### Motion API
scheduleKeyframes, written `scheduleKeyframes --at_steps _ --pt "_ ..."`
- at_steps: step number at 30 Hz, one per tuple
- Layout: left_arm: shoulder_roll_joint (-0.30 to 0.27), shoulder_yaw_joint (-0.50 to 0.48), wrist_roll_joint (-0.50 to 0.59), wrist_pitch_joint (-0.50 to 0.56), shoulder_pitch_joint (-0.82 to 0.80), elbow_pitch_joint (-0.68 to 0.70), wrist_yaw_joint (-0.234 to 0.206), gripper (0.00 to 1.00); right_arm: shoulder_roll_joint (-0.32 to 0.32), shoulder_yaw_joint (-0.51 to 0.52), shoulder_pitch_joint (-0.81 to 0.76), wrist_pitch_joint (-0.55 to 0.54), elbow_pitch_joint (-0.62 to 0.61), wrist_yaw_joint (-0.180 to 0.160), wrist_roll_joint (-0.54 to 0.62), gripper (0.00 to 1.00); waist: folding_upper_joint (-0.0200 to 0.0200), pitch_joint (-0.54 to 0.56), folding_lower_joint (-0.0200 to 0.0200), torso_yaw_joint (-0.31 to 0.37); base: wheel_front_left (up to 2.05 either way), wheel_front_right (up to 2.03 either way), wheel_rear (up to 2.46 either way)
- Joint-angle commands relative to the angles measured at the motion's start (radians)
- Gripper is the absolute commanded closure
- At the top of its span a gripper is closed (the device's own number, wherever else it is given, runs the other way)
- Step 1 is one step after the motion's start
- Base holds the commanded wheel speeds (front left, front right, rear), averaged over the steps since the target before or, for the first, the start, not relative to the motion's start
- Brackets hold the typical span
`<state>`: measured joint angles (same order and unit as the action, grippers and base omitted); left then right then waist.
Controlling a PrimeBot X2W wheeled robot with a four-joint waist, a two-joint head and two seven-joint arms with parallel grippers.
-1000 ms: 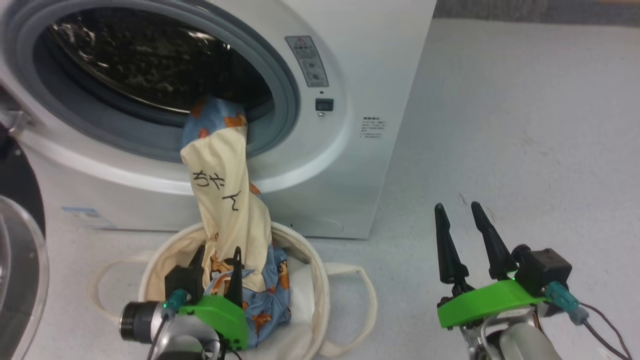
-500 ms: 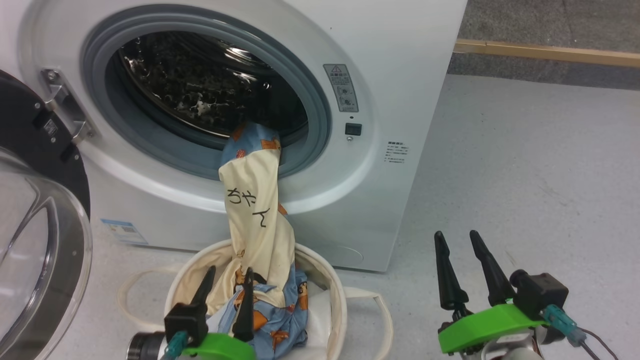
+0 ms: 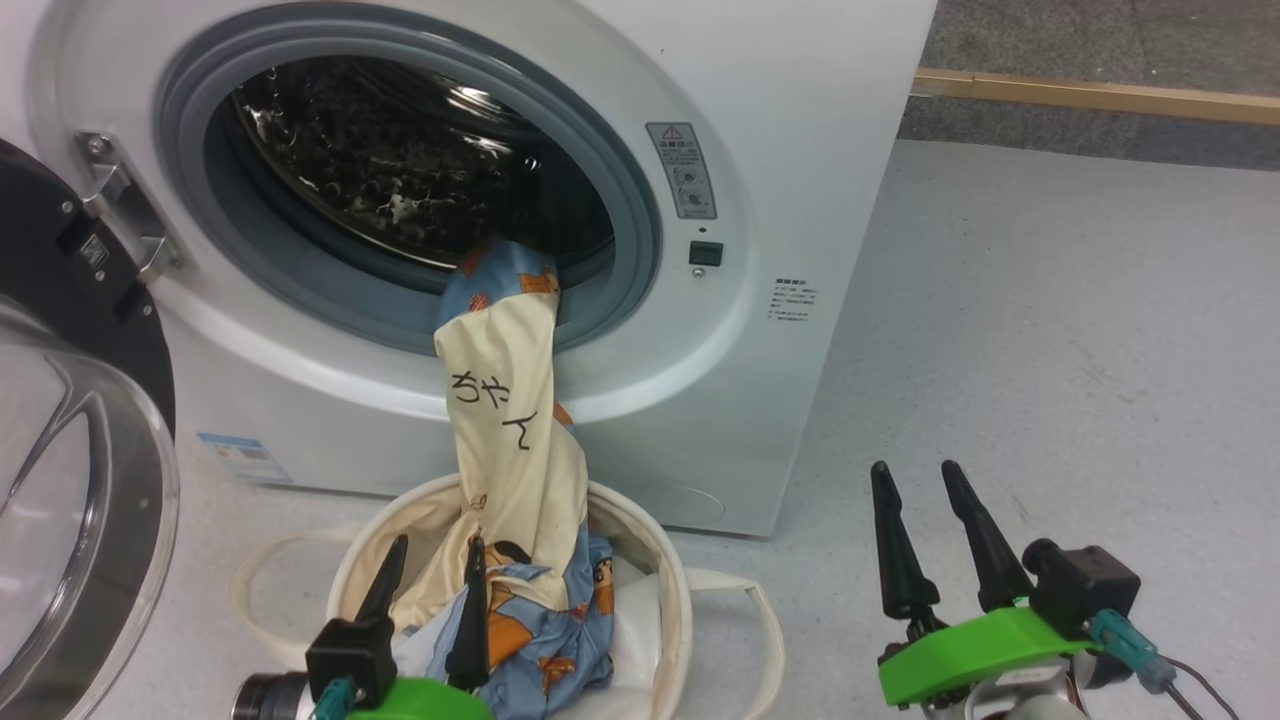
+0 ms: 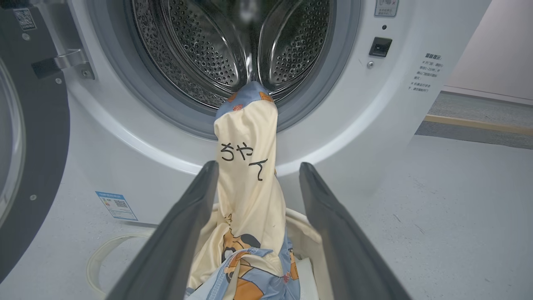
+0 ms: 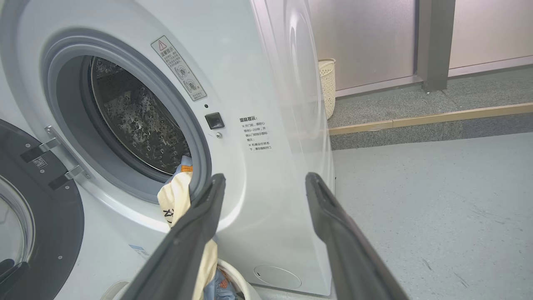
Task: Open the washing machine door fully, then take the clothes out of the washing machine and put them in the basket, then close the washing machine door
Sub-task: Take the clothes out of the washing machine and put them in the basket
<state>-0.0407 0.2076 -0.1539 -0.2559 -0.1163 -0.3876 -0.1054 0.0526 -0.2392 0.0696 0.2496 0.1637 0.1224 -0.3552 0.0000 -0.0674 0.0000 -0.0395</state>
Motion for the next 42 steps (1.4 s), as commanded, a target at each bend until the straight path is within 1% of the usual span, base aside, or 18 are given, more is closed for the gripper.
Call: scheduleKeyframes --at_steps 1,9,12,16,17,21,24,28,32,36,38,40,42 --pt "-0.01 -0.03 0.003 -0.006 -0.026 0.042 -0.003 0.0 -0.002 -0.022 0.015 0.012 -0.031 0.008 -0.001 0.0 0.0 0.001 0.0 0.005 0.0 0.0 0.0" --pt "-0.01 -0.017 0.024 -0.006 -0.065 0.043 0.001 0.0 -0.002 -0.024 0.025 0.012 -0.004 0.008 0.03 0.0 0.0 -0.037 0.0 0.039 0.0 0.0 0.0" --pt "-0.009 -0.017 0.016 -0.006 -0.103 0.013 0.014 0.0 -0.002 -0.02 0.033 0.012 0.002 0.008 0.046 0.0 0.0 -0.062 0.0 0.053 0.0 0.0 0.0" --pt "-0.009 -0.03 0.019 -0.006 -0.185 -0.094 0.039 0.0 -0.002 -0.016 0.053 0.012 0.0 0.008 0.054 0.0 0.0 -0.106 0.0 0.076 0.0 0.0 0.0" --pt "-0.009 -0.03 0.019 -0.006 -0.185 -0.094 0.039 0.0 -0.002 -0.016 0.053 0.012 0.0 0.008 0.054 0.0 0.0 -0.106 0.0 0.076 0.0 0.0 0.0" --pt "-0.009 -0.05 -0.041 -0.006 -0.301 -0.228 0.07 0.0 -0.002 -0.014 0.079 0.012 -0.007 0.008 0.064 0.0 0.0 -0.168 0.0 0.101 0.0 0.0 0.0" --pt "-0.009 -0.056 -0.054 -0.006 -0.403 -0.335 0.074 0.0 -0.002 -0.018 0.1 0.012 -0.013 0.008 0.065 0.0 0.0 -0.219 0.0 0.125 0.0 0.0 0.0" --pt "-0.016 -0.082 -0.043 -0.006 -0.538 -0.464 0.053 0.0 -0.002 -0.024 0.132 0.012 -0.02 0.008 0.057 0.0 0.0 -0.288 0.0 0.16 0.0 0.0 0.0" --pt "-0.036 -0.116 -0.034 -0.006 -0.639 -0.539 0.017 0.0 -0.002 -0.023 0.164 0.012 -0.028 0.008 0.05 0.0 0.0 -0.346 0.0 0.195 0.0 0.0 0.0" --pt "-0.052 -0.117 -0.016 -0.006 -0.713 -0.594 0.024 0.0 -0.002 -0.027 0.188 0.012 -0.037 0.008 0.04 0.0 0.0 -0.387 0.0 0.223 0.0 0.0 0.0" --pt "-0.06 -0.118 -0.01 -0.006 -0.741 -0.63 0.02 0.0 -0.002 -0.032 0.197 0.012 -0.04 0.008 0.034 0.0 0.0 -0.401 0.0 0.235 0.0 0.0 0.0" --pt "-0.067 -0.124 -0.007 -0.006 -0.769 -0.668 0.004 0.0 -0.002 -0.035 0.204 0.012 -0.042 0.008 0.028 0.0 0.0 -0.411 0.0 0.244 0.0 0.0 0.0" --pt "-0.078 -0.13 -0.003 -0.006 -0.795 -0.706 -0.023 0.0 -0.002 -0.039 0.209 0.012 -0.044 0.008 0.024 0.0 0.0 -0.42 0.0 0.252 0.0 0.0 0.0"
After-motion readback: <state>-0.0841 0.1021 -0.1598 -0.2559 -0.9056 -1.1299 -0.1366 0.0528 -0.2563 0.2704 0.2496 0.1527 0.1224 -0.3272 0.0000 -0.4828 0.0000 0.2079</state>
